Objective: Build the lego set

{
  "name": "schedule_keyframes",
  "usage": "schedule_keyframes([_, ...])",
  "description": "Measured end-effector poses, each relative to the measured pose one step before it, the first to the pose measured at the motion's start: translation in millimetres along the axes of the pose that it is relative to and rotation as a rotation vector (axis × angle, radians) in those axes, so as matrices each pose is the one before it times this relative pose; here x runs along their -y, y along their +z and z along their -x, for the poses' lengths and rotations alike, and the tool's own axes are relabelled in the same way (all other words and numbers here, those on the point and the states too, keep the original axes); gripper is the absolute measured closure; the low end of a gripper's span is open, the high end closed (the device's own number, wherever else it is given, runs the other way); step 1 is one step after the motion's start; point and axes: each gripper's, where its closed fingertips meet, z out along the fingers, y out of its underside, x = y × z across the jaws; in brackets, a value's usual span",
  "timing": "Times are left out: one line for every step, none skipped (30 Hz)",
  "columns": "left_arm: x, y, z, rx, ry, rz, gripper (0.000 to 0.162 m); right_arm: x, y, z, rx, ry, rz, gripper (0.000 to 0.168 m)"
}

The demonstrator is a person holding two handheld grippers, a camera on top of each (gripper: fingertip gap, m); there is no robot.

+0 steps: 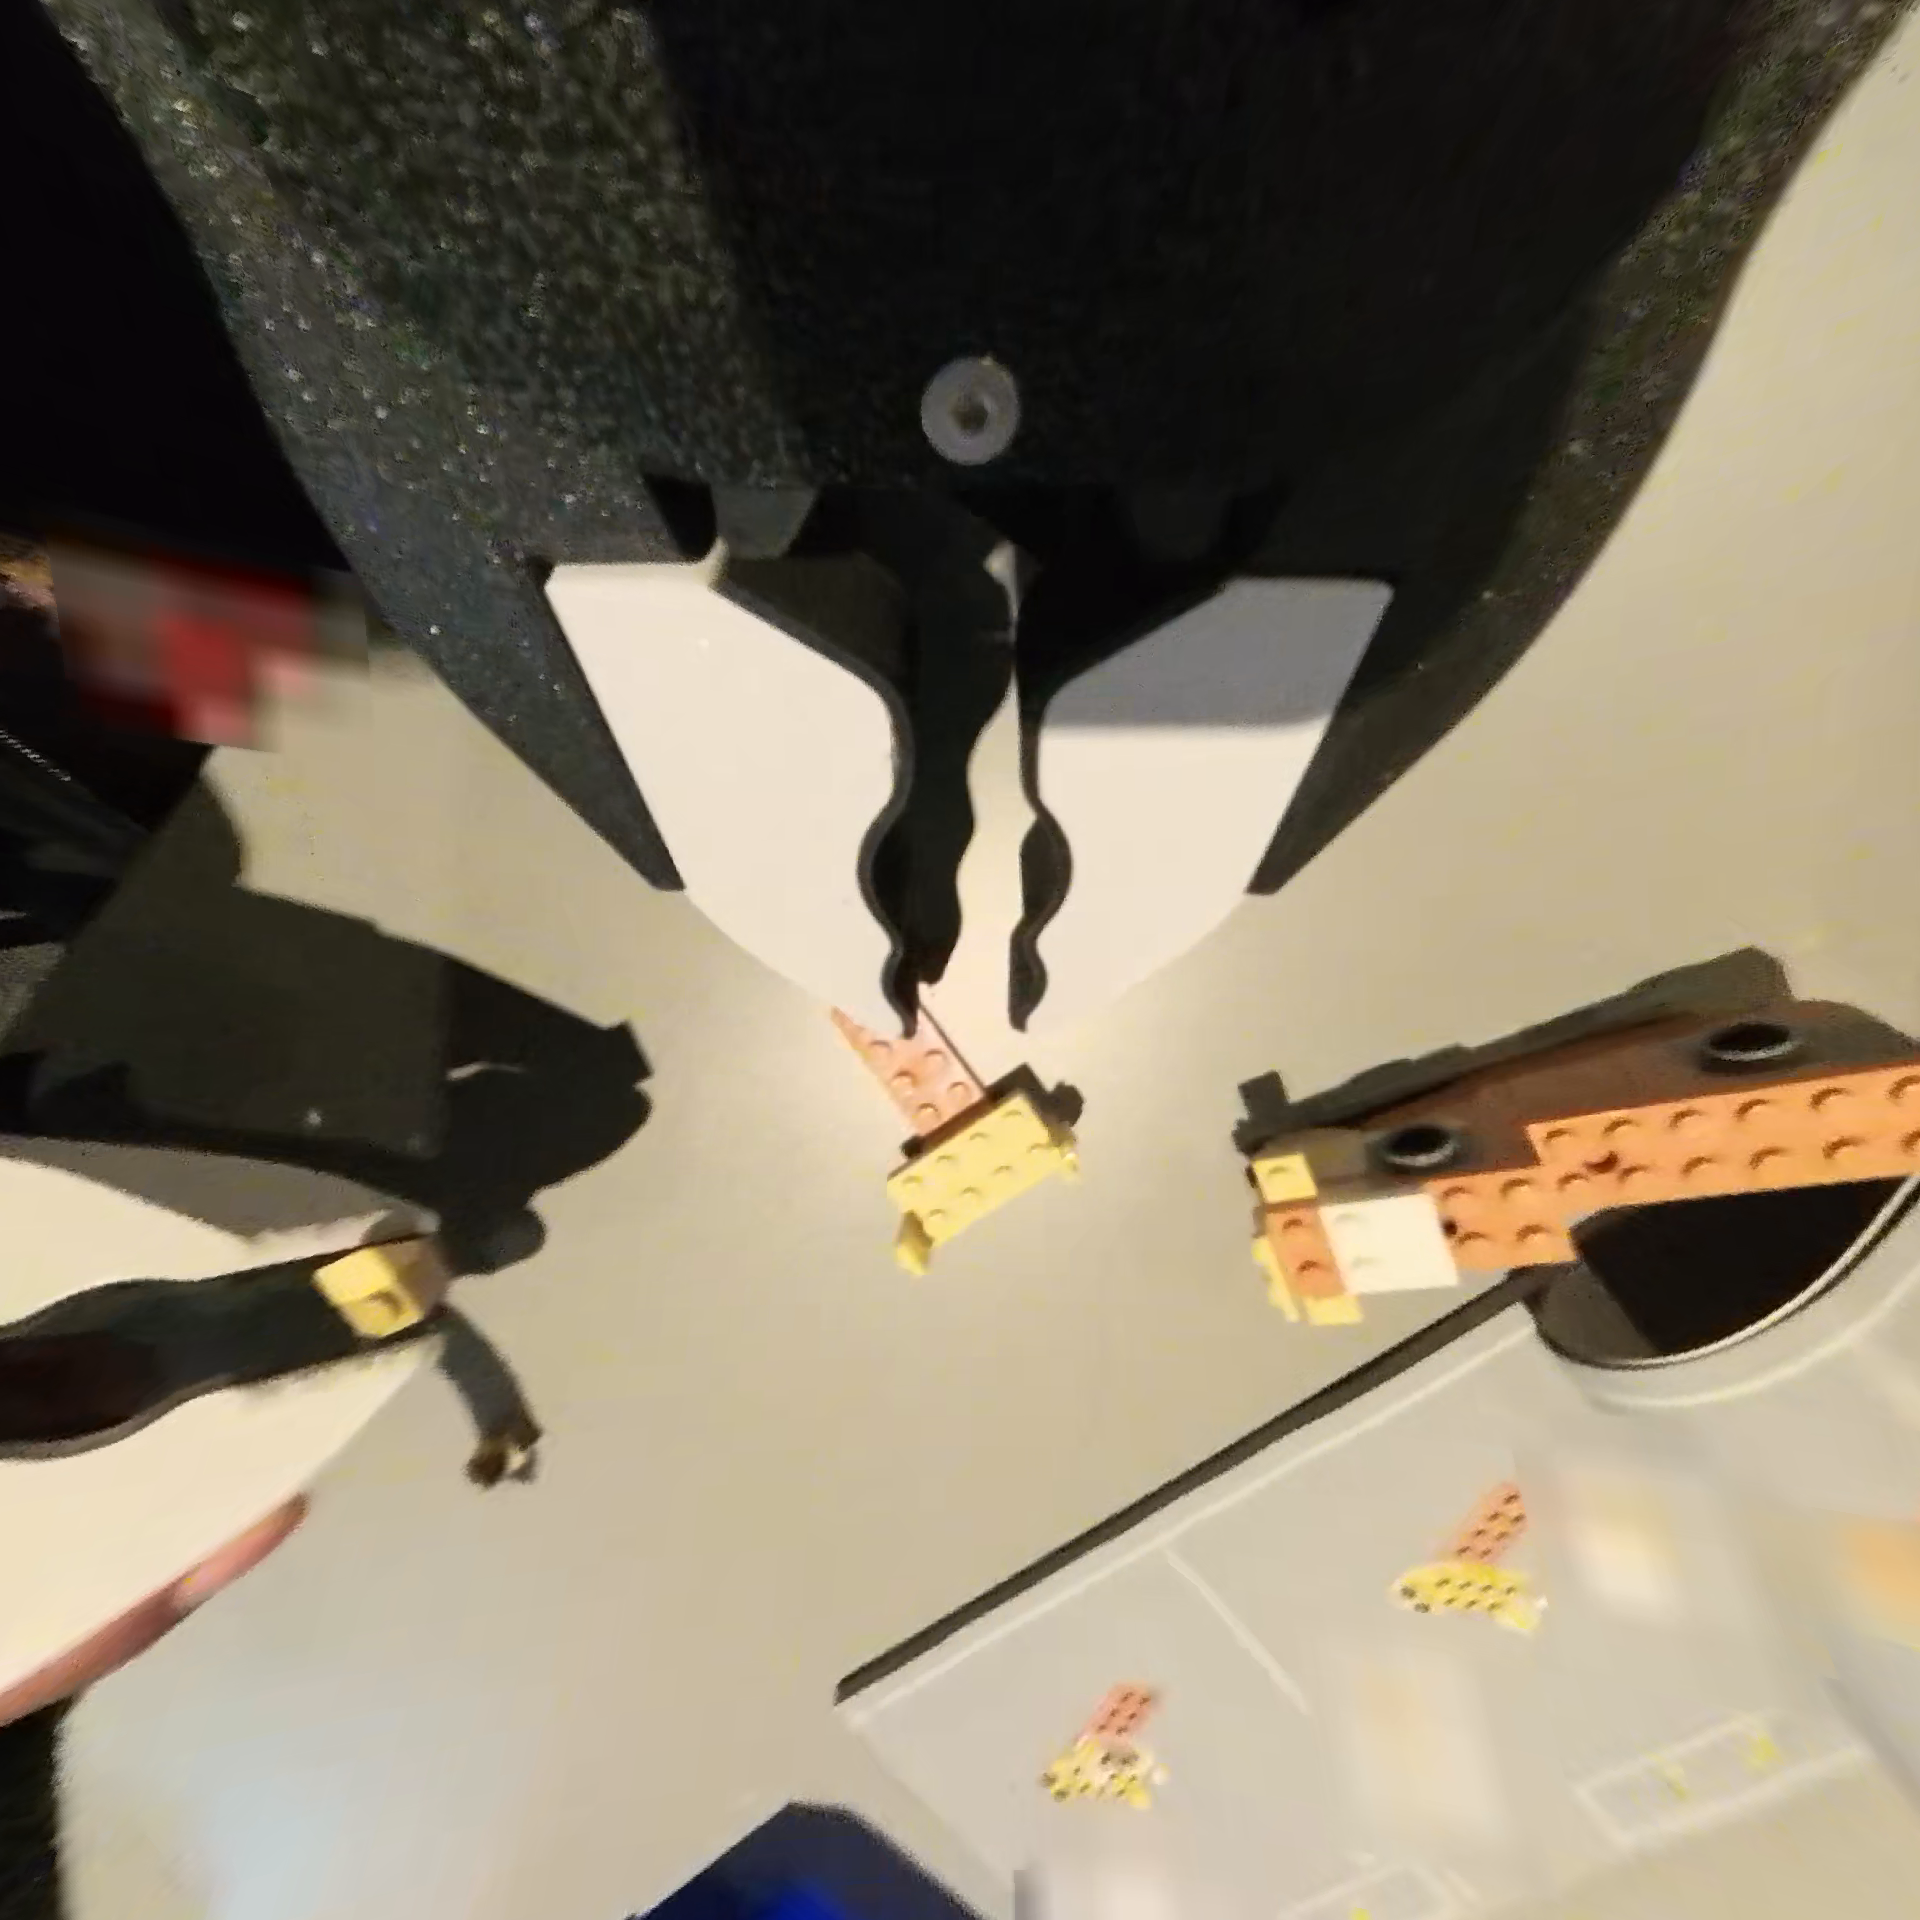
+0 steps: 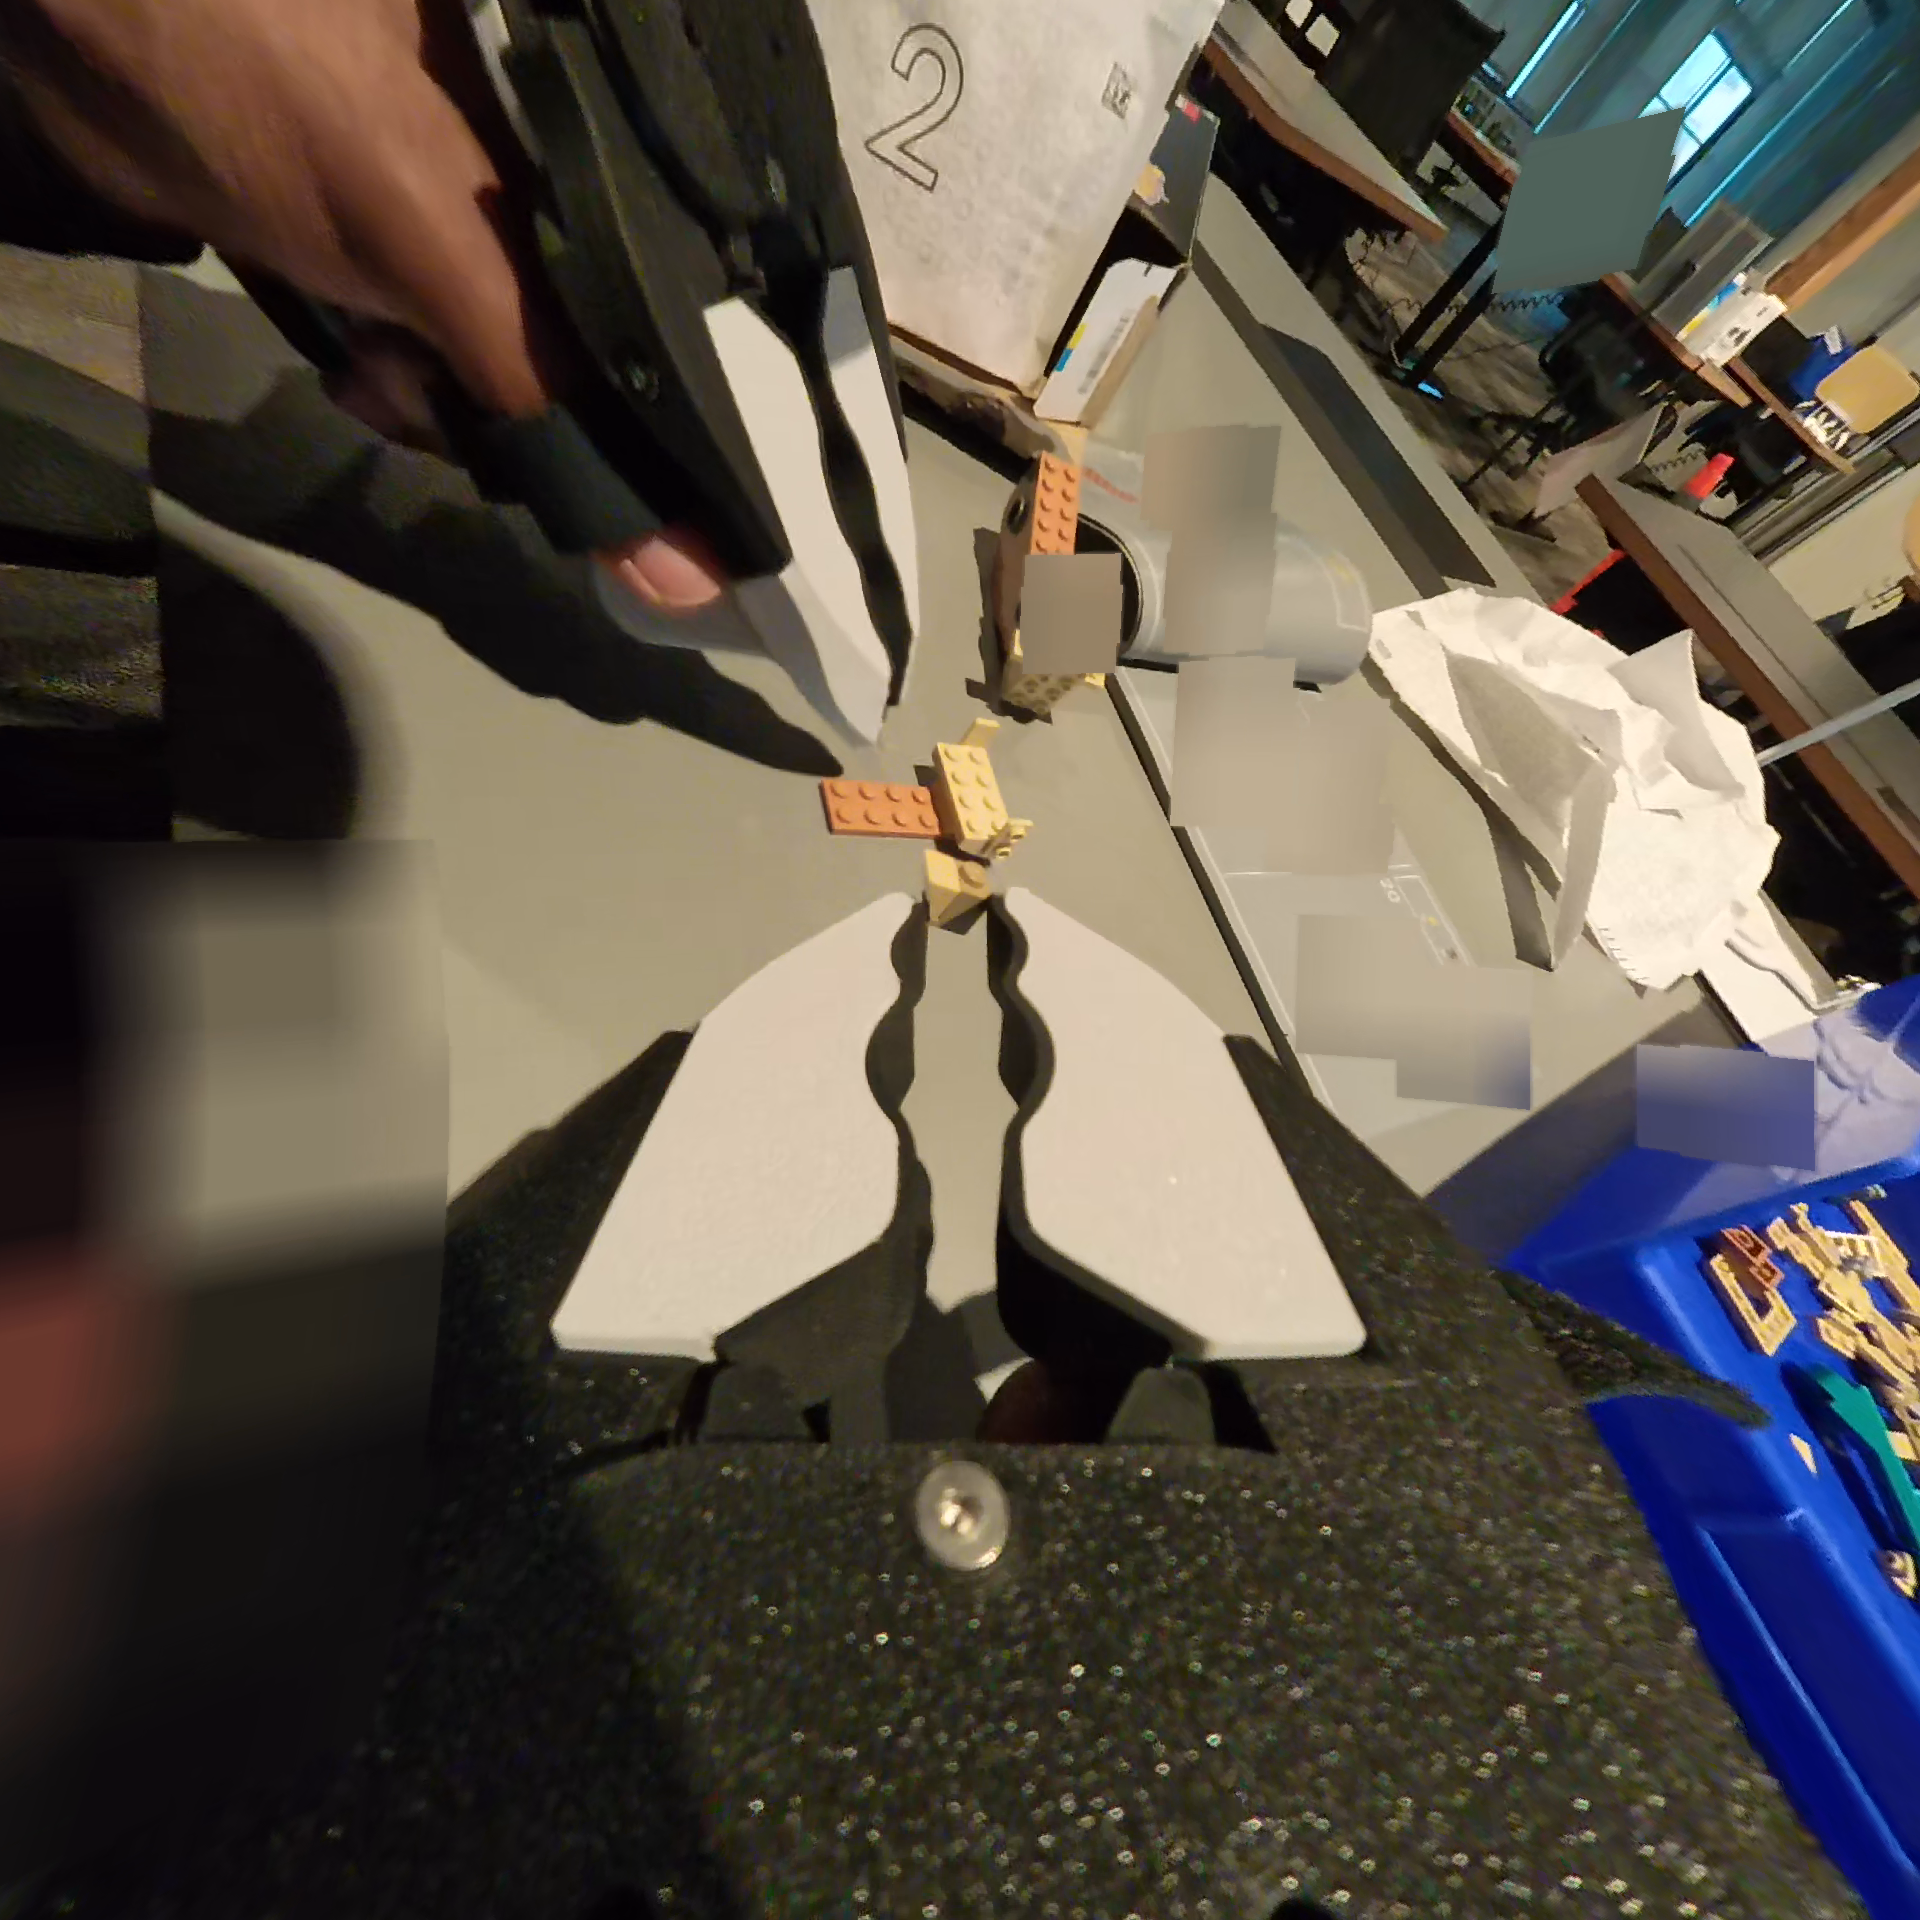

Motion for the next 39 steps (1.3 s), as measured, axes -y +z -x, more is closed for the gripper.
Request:
schedule_keyframes([-2.91,1.64,2.71,0.0094,0.0048,0.0217,0.146,-0.59,0.55,-0.9,-0.0028,-0.0007,0.0012,0.157])
schedule_keyframes([-2.71,2.42,1.31,0.0088,0.0129,0.0245,0.146,-0.36,0.64,-0.7,-0.0021,-0.0002,0.0009,0.157])
schedule_keyframes([-1.66,2.81,-0.71,0.0032,0.0163,0.0194,0.145,-0.18,0.5,-0.44,-0.0015,0.0003,-0.0009,0.157])
schedule_keyframes([-0.21,2.86,-2.89,-0.0089,0.0121,0.011,0.145,0.12,0.37,-0.11,-0.0008,0.0021,-0.0015,0.157])
schedule_keyframes([2.25,2.18,-4.32,-0.018,0.0042,-0.0042,0.146,0.05,0.09,0.21,0.0004,0.0026,-0.0015,0.157])
schedule_keyframes([1.46,2.33,-5.1,-0.0227,0.0032,0.002,0.146,-0.11,-0.05,0.41,0.0003,0.0014,-0.0015,0.157])
schedule_keyframes([1.03,2.75,-4.26,-0.0165,0.0057,0.0034,0.145,-0.36,-0.35,0.3,-0.0007,0.0005,0.0,0.157])
schedule_keyframes([2.21,2.13,-2.69,-0.0045,0.0059,-0.0056,0.146,-0.76,-0.44,0.16,-0.0012,0.0006,0.002,0.157])
schedule_keyframes([1.64,1.83,-2.77,-0.0085,0.0043,-0.0026,0.146,-0.89,-0.4,-0.09,-0.0016,0.0015,0.0021,0.157])
schedule_keyframes([1.46,1.43,-3.03,-0.0146,0.0001,-0.0025,0.145,-0.77,-0.48,-0.26,-0.0017,0.0031,0.0015,0.157])
schedule_keyframes([0.88,0.44,-1.9,-0.0109,-0.004,-0.0019,0.145,-0.58,-0.62,-0.54,-0.0016,0.0043,0.0006,0.157])
schedule_keyframes([0.74,-0.81,-0.48,-0.0028,-0.0041,-0.0053,0.144,-0.32,-0.4,-0.67,-0.0022,0.0054,-0.0003,0.157])
schedule_keyframes([1.66,-2.62,0.0,0.0,-0.0044,-0.015,0.144,-0.03,-0.19,-1.0,-0.0033,0.0067,-0.0012,0.157])
schedule_keyframes([3.82,-4.14,-1.67,-0.0134,-0.0108,-0.0317,0.144,0.64,-0.03,-1.04,-0.0038,0.0071,-0.0036,0.157])
schedule_keyframes([6.53,-4.91,-6.72,-0.0503,-0.0238,-0.0484,0.143,1.15,0.09,-0.76,-0.0045,0.0069,-0.0061,0.157])
schedule_keyframes([8.95,-5.18,-10.49,-0.0801,-0.0396,-0.0618,0.143,1.54,0.49,-0.37,-0.0054,0.0049,-0.0074,0.157])
schedule_keyframes([9.44,-4.8,-10.91,-0.0854,-0.0493,-0.0645,0.143,1.86,0.7,-0.22,-0.0083,-0.0003,-0.0088,0.157])
schedule_keyframes([8.15,-3.79,-8.96,-0.0752,-0.05,-0.0552,0.144,2.48,0.7,-0.2,-0.0129,-0.0066,-0.0109,0.157])
schedule_keyframes([6.36,-3.04,-7.4,-0.0662,-0.0462,-0.0454,0.144,2.9,0.63,-0.01,-0.0164,-0.0117,-0.0113,0.157])
schedule_keyframes([4.71,-2.23,-5.38,-0.0542,-0.0461,-0.0362,0.144,3.08,0.48,-0.14,-0.0197,-0.0148,-0.0091,0.157])
schedule_keyframes([3.28,-1.19,-4.65,-0.0492,-0.0453,-0.0295,0.144,3.16,0.22,-0.33,-0.0215,-0.0172,-0.0087,0.157])
schedule_keyframes([1.68,-0.41,-4.25,-0.045,-0.0423,-0.0213,0.143,3.33,0.14,-0.12,-0.0193,-0.0171,-0.0089,0.157])
schedule_keyframes([0.36,0.31,-3.25,-0.037,-0.037,-0.0144,0.142,3.33,0.05,-0.32,-0.0197,-0.016,-0.0083,0.157])
schedule_keyframes([-0.67,0.86,-2.24,-0.0276,-0.0304,-0.0086,0.141,3.18,-0.06,-0.43,-0.0193,-0.0173,-0.0077,0.157])
schedule_keyframes([-1.28,1.19,-1.19,-0.0165,-0.0204,-0.0023,0.14,3.04,-0.01,-0.38,-0.0175,-0.0188,-0.0059,0.157])
schedule_keyframes([-1.38,1.1,-0.82,-0.0105,-0.0129,-0.0017,0.138,2.46,-0.41,-0.58,-0.0178,-0.0194,-0.006,0.157])
schedule_keyframes([-0.57,0.85,-0.64,-0.0077,-0.0116,-0.0041,0.136,2.22,-0.42,-0.45,-0.0162,-0.0189,-0.0059,0.157])
schedule_keyframes([0.09,0.55,-1.25,-0.0101,-0.0079,-0.0069,0.136,1.92,-0.42,-0.47,-0.0138,-0.0174,-0.0054,0.157])
schedule_keyframes([0.3,0.31,-1.36,-0.0103,-0.0077,-0.006,0.136,2.01,-0.63,-0.68,-0.0145,-0.0146,-0.0069,0.157])
schedule_keyframes([0.59,0.09,-1.61,-0.0102,-0.0052,-0.0054,0.136,1.99,-0.74,-0.85,-0.0151,-0.0121,-0.0084,0.157])
schedule_keyframes([0.98,-0.2,-1.82,-0.0099,-0.0024,-0.0084,0.136,1.92,-0.84,-0.58,-0.0117,-0.0115,-0.0091,0.157])
schedule_keyframes([1.05,-0.36,-1.01,-0.0047,-0.0021,-0.0079,0.136,1.79,-0.78,-0.02,-0.0077,-0.0108,-0.0086,0.157])
schedule_keyframes([0.75,-0.34,-0.83,-0.0045,-0.0023,-0.0075,0.137,1.41,-0.5,0.26,-0.0051,-0.0092,-0.0057,0.157])
schedule_keyframes([0.34,-0.28,-0.92,-0.007,-0.0041,-0.0054,0.138,1.45,-0.22,0.31,-0.0044,-0.0087,-0.0048,0.157])
schedule_keyframes([0.2,-0.3,-0.95,-0.0109,-0.0067,-0.0053,0.14,1.27,-0.19,0.24,-0.0046,-0.0085,-0.0045,0.157])
schedule_keyframes([-0.01,-0.28,-1.94,-0.0178,-0.0074,-0.0065,0.143,0.39,0.18,-0.21,-0.0041,-0.0086,-0.0027,0.157])
schedule_keyframes([0.13,-0.26,-1.33,-0.0147,-0.0085,-0.0084,0.145,0.58,0.21,-0.07,-0.0042,-0.008,-0.0009,0.157])
schedule_keyframes([0.36,-0.57,-0.46,-0.0085,-0.0029,-0.0097,0.145,0.68,0.37,0.2,-0.0023,-0.0054,-0.0004,0.157])
schedule_keyframes([0.0,-0.8,-0.3,-0.0073,0.0002,-0.0077,0.145,0.66,0.21,0.32,0.0004,-0.0025,-0.0017,0.157])
